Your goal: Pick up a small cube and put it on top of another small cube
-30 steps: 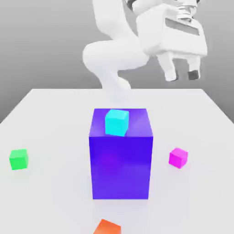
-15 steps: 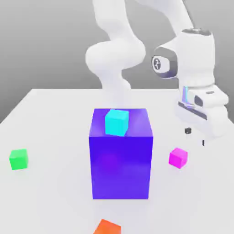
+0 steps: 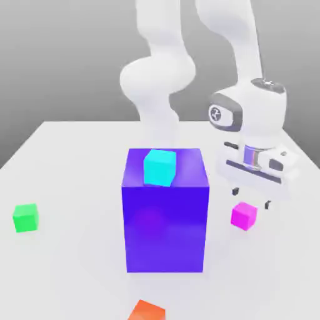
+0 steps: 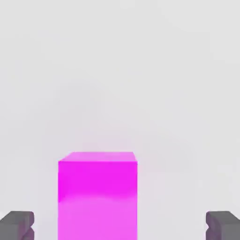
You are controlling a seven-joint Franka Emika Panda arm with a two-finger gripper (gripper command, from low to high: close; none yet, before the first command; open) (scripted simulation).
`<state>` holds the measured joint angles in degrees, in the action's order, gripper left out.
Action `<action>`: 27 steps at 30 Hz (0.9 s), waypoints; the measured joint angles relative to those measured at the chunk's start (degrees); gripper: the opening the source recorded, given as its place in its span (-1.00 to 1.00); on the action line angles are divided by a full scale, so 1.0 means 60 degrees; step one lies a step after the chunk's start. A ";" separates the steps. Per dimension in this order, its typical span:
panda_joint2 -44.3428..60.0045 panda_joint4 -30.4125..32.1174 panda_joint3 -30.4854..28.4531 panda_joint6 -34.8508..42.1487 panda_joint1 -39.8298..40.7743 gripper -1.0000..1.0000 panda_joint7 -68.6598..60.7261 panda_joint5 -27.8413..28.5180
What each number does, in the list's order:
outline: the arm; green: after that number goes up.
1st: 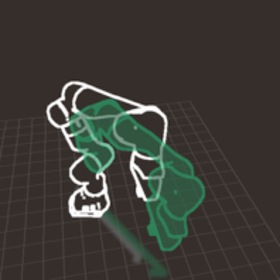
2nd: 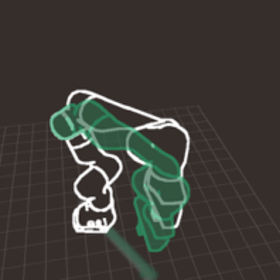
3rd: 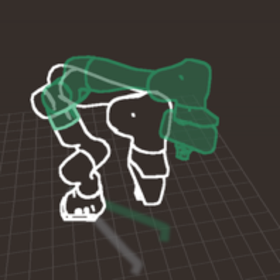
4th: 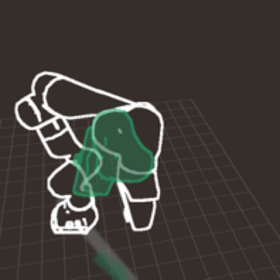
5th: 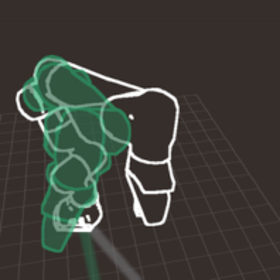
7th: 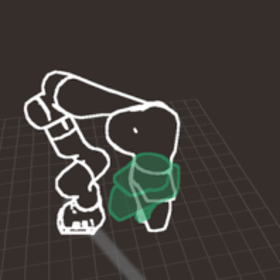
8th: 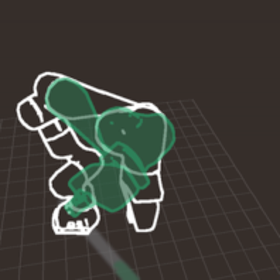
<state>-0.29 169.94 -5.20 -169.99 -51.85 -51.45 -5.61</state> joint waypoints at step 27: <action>0.2432 -0.0174 0.1600 -0.2233 0.0900 -1.00 -0.1244 -0.1951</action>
<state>14.30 168.89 4.40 -183.39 -46.45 -58.92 -17.31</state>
